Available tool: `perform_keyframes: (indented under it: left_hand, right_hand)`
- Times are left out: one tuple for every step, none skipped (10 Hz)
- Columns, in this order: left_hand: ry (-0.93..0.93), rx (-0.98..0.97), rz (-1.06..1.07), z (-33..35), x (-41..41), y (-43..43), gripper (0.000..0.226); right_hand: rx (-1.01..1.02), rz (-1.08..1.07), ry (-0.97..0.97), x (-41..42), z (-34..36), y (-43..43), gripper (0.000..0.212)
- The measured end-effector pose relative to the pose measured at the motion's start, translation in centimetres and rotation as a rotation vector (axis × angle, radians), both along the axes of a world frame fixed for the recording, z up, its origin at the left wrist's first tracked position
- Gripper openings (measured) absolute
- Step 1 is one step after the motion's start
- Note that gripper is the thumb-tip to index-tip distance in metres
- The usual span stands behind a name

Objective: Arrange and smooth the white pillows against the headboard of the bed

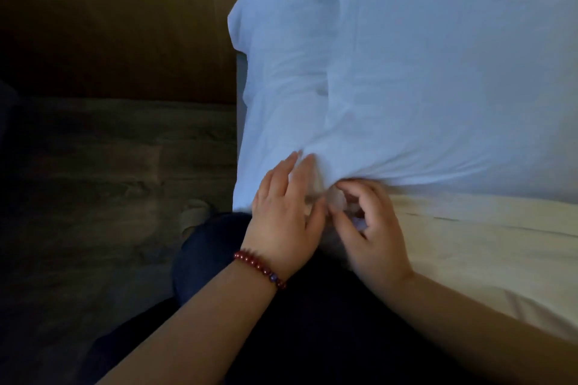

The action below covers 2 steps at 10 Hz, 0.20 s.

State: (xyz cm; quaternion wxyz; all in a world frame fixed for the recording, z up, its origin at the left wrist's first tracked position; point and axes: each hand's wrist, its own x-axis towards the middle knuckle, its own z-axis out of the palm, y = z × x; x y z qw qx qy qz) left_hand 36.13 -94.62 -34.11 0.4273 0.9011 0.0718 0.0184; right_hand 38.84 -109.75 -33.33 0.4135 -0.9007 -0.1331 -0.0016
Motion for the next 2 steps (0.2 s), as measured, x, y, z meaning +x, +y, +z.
perform_keyframes:
  left_hand:
    - [0.142,-0.145,-0.016,-0.2,-0.4,3.3,0.063]
    - [0.4,-0.298,0.028,-0.6,-1.6,7.2,0.067]
  right_hand:
    - [-0.062,-0.039,0.073,-0.3,0.5,3.2,0.029]
    - [-0.117,-0.087,0.258,-0.4,1.3,6.9,0.029]
